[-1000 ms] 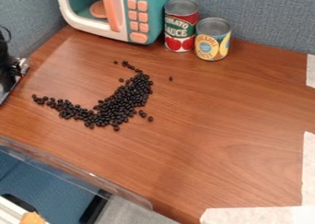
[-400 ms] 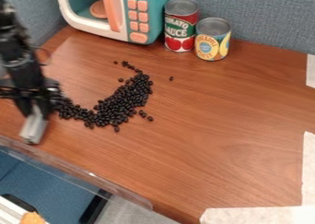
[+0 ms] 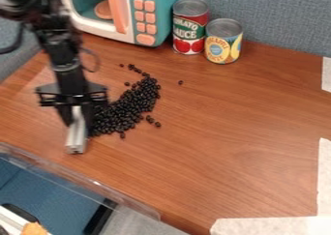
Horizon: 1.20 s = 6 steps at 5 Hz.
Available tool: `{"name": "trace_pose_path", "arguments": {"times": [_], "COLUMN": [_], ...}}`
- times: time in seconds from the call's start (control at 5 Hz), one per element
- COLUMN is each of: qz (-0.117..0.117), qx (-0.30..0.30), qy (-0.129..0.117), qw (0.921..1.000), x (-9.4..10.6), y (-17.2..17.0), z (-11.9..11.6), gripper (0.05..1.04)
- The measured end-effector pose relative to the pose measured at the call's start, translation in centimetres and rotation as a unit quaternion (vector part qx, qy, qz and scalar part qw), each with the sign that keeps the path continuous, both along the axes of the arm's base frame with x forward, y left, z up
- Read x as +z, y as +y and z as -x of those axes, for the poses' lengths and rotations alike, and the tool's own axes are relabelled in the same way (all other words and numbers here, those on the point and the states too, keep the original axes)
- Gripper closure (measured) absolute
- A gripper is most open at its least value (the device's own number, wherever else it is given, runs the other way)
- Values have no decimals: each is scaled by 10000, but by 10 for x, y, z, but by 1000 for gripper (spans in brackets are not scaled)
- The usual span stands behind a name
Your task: Sweep into pile
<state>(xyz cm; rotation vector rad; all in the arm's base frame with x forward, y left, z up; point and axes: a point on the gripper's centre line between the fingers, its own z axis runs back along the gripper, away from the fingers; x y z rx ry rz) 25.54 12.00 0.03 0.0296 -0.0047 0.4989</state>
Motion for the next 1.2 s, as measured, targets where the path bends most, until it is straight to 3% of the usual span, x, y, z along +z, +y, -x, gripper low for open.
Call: {"name": "trace_pose_path", "arguments": {"times": [0.2, 0.6, 0.8, 1.0, 1.2], "qz": [-9, 195, 247, 315, 293], "qx": [294, 437, 295, 305, -107], "qy": [-63, -44, -313, -319, -488], "qw": [9995, 9988, 9988, 9985, 9983], "x": [-1, 2, 30, 44, 48], "y": [-15, -27, -18, 7, 37], "z": [-7, -7, -11, -8, -20], "gripper": [722, 723, 723, 723, 723]}}
